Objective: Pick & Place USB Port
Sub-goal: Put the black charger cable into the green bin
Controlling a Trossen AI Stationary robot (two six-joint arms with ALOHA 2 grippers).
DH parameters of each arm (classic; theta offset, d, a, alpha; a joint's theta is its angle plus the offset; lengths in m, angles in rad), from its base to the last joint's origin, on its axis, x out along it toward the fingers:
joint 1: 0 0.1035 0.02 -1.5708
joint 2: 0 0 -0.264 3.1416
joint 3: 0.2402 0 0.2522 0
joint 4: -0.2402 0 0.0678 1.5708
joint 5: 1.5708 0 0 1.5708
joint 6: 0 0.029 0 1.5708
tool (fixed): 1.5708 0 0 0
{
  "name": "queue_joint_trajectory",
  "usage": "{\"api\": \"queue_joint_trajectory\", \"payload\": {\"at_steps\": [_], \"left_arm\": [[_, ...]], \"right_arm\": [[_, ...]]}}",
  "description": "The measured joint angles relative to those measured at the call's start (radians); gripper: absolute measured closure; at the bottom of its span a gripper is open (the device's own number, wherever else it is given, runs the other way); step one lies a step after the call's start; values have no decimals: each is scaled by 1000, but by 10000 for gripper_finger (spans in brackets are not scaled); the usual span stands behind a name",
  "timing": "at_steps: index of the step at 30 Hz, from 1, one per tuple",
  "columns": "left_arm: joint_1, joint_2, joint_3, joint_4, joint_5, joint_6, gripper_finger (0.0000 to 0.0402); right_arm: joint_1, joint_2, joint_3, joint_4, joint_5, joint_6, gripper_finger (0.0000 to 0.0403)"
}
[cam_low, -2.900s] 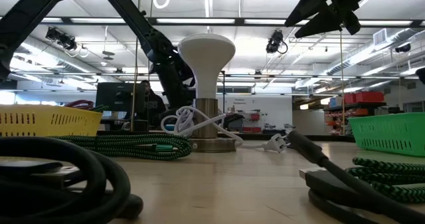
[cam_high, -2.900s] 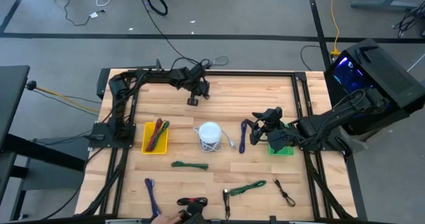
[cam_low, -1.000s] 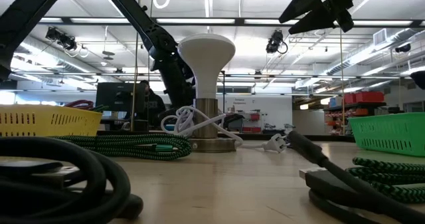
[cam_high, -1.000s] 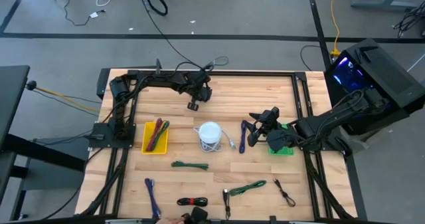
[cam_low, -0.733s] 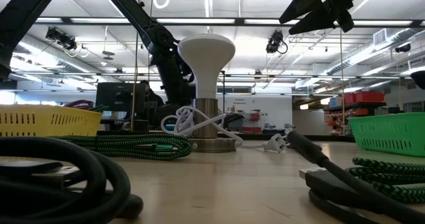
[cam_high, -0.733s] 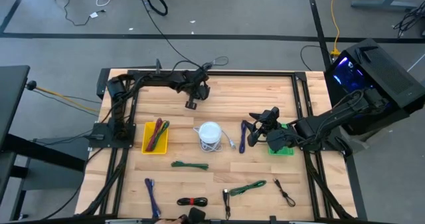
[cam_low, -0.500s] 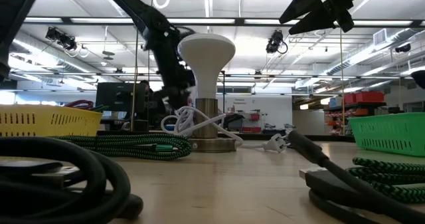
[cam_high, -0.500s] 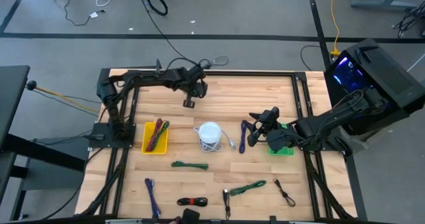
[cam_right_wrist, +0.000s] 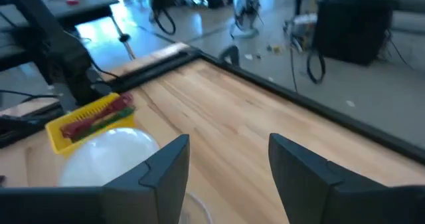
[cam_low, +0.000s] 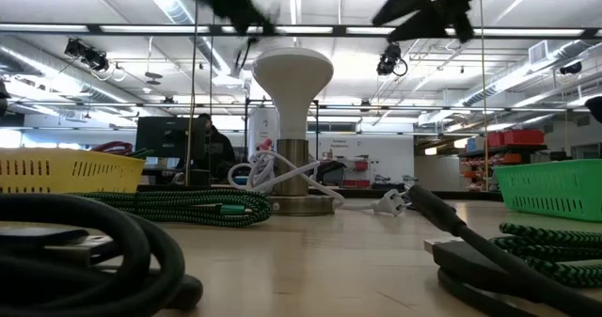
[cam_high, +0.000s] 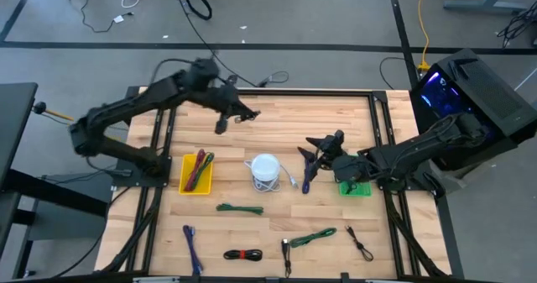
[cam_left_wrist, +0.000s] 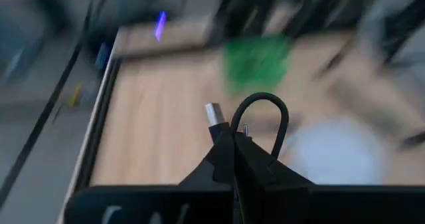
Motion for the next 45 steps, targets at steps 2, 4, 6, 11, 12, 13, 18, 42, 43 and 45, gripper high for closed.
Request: {"api": "queue_joint_trajectory", "payload": {"at_steps": [2, 4, 6, 11, 12, 13, 18, 42, 43, 45], "left_arm": [[-29, -45, -10, 67, 71, -54, 402], [-68, -72, -30, 139, 80, -85, 401], [-114, -85, -57, 194, 78, -98, 401], [-244, -82, -151, 433, 41, -113, 401], [-267, -77, -169, 488, 27, -113, 401], [-284, -74, -188, 535, 13, -111, 401], [-337, -44, -238, 721, -67, -107, 401], [-358, 148, -251, 1076, -95, -188, 401], [-358, 148, -251, 1076, -94, -190, 401], [-358, 148, -251, 1076, -94, -191, 401]], "right_arm": [[-14, 20, 0, 100, -30, -91, 197], [-27, 33, 0, 195, -55, -176, 197], [-36, 45, 0, 281, -70, -247, 197], [-58, 46, 0, 390, -145, -334, 197], [-61, 46, 0, 406, -160, -344, 197], [-64, 46, 0, 425, -181, -351, 197], [-78, 46, 0, 446, -290, -358, 197], [-86, 126, 0, 670, -400, -487, 284], [-86, 126, 0, 670, -401, -488, 315], [-85, 126, 0, 669, -408, -508, 373]]}}
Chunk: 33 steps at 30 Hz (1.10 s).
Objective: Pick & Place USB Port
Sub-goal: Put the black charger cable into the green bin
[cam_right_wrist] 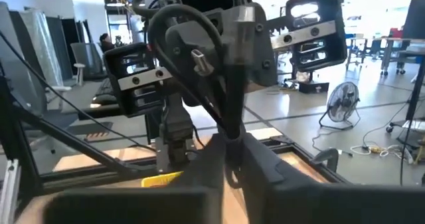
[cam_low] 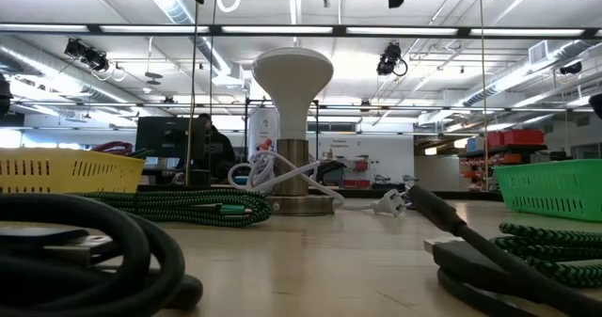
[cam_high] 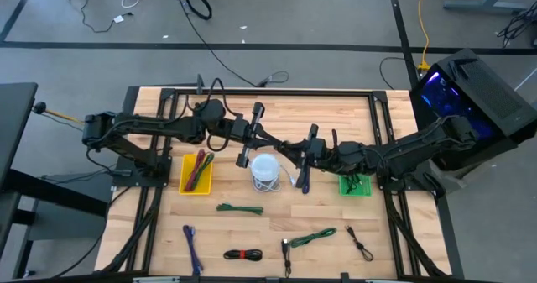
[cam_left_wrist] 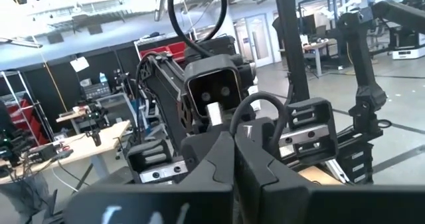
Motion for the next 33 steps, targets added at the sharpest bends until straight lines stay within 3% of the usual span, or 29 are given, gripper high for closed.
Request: {"api": "queue_joint_trajectory", "payload": {"at_steps": [13, 18, 25, 33], "left_arm": [[0, -13, 1, 2, -21, 37, 352], [15, -69, 1, -78, -40, 54, 326], [60, -224, 1, -436, -112, 106, 302], [71, -338, 1, -757, -233, 118, 301]], "right_arm": [[18, -6, 0, -41, 23, 28, 398], [75, -75, 0, -257, 133, 131, 399], [210, -205, 0, -802, 357, 590, 399], [350, -221, 0, -1348, 408, 1301, 399]]}}
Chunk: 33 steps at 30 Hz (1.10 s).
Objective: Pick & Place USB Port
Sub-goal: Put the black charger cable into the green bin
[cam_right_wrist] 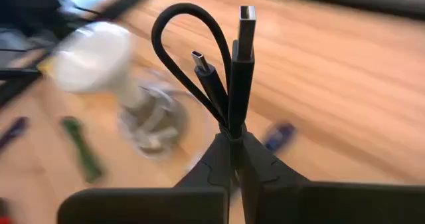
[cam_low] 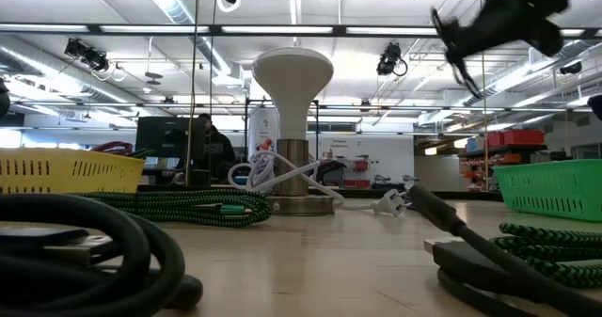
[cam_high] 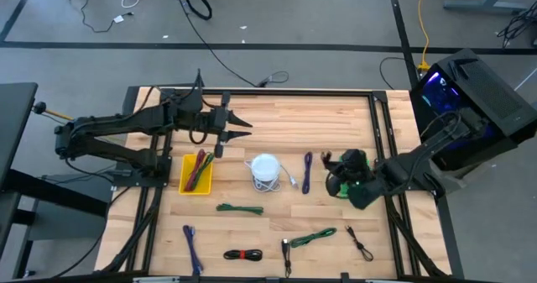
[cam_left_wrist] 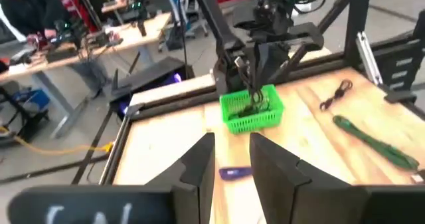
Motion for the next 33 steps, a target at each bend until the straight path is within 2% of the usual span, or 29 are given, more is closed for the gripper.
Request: {"api": "queue_joint_trajectory", "payload": {"at_steps": [4, 7, 13, 15, 18, 28, 33], "left_arm": [[0, -14, 0, -60, -10, -1, 301], [0, -14, 0, -82, -10, -1, 301], [0, -12, 0, -98, -10, 0, 301], [0, -12, 0, -104, -10, 10, 301], [0, -12, 0, -109, -10, 15, 301], [0, -11, 0, -125, -10, 16, 301], [0, -11, 0, -125, -10, 17, 301]], "right_arm": [[35, 32, 0, -173, -27, 283, 399], [47, 55, 0, -253, -60, 431, 399], [49, 94, 0, -397, -253, 634, 399], [49, 103, 0, -426, -339, 678, 399], [49, 109, 0, -448, -394, 719, 399], [45, 115, 0, -517, -513, 805, 399], [45, 122, 0, -510, -502, 791, 385]]}}
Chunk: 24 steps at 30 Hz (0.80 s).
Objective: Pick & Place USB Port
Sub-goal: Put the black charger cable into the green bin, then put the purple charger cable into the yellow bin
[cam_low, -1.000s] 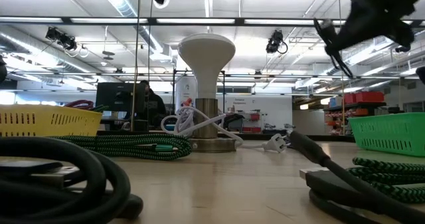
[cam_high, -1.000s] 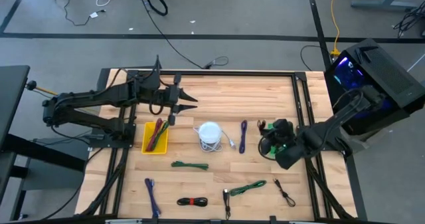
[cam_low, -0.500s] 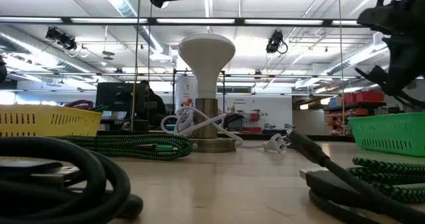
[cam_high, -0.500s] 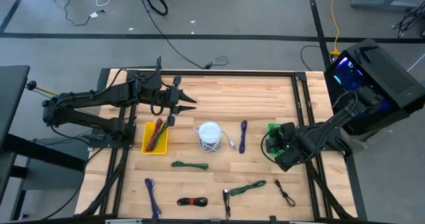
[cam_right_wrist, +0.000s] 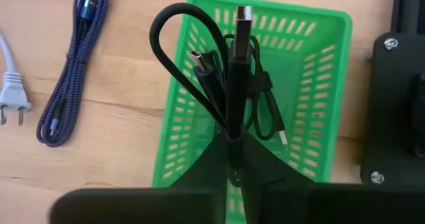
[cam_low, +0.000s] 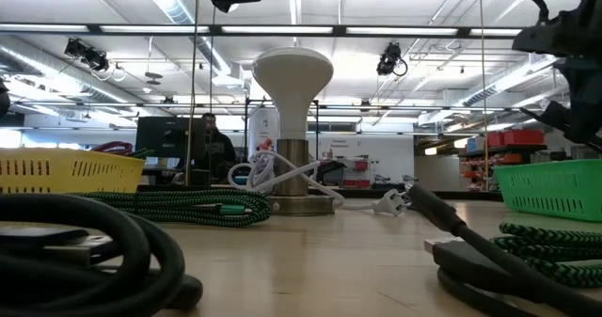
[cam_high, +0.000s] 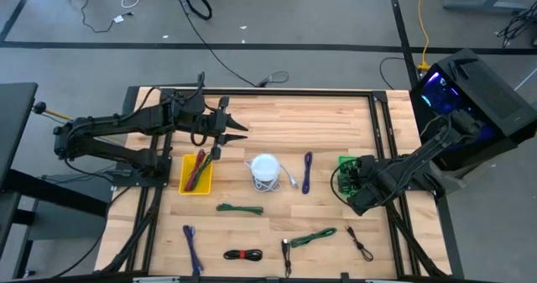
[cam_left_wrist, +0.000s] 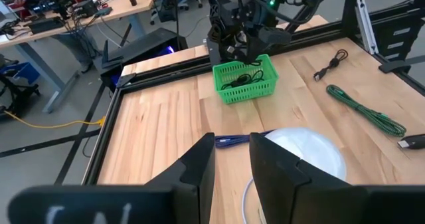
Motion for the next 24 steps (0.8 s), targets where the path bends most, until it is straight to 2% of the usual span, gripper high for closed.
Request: {"api": "queue_joint_trajectory", "payload": {"at_steps": [13, 21, 24], "left_arm": [[0, 0, 0, 1, 0, -2, 301], [0, 0, 0, 2, 0, -2, 301], [0, 0, 0, 4, 0, -2, 301]], "right_arm": [[0, -1, 0, -30, 15, -25, 261], [-21, -1, 0, -7, 271, -129, 242], [-80, -1, 0, 109, 276, -275, 244]]}}
